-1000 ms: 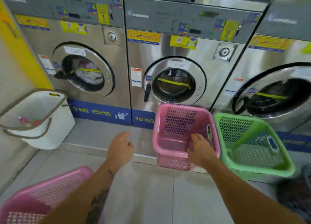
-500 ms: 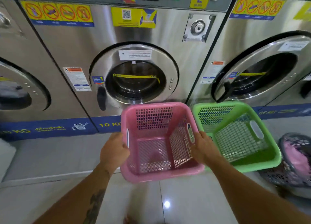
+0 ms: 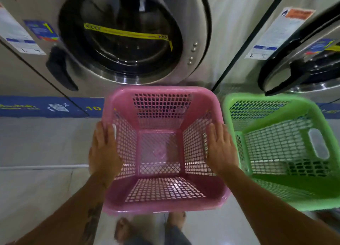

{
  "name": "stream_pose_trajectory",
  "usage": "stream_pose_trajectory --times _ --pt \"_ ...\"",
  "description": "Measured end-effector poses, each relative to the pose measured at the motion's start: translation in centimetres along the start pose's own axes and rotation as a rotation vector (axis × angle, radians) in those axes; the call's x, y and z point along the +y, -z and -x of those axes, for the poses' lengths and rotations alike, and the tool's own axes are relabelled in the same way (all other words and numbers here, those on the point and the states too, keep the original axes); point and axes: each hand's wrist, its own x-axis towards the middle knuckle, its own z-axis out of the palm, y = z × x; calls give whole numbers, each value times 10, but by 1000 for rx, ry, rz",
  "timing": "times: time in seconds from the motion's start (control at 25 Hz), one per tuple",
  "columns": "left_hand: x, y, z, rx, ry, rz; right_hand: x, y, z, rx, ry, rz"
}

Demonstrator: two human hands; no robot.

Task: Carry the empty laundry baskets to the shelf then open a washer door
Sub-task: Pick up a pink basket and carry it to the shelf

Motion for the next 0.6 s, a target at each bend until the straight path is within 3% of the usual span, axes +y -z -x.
stream_pose_trajectory --times 0.24,0.6 --pt "-37 1 22 98 60 144 -13 2 0 110 128 65" --pt "-125 24 211 177 350 382 -99 -7 114 -46 222 -128"
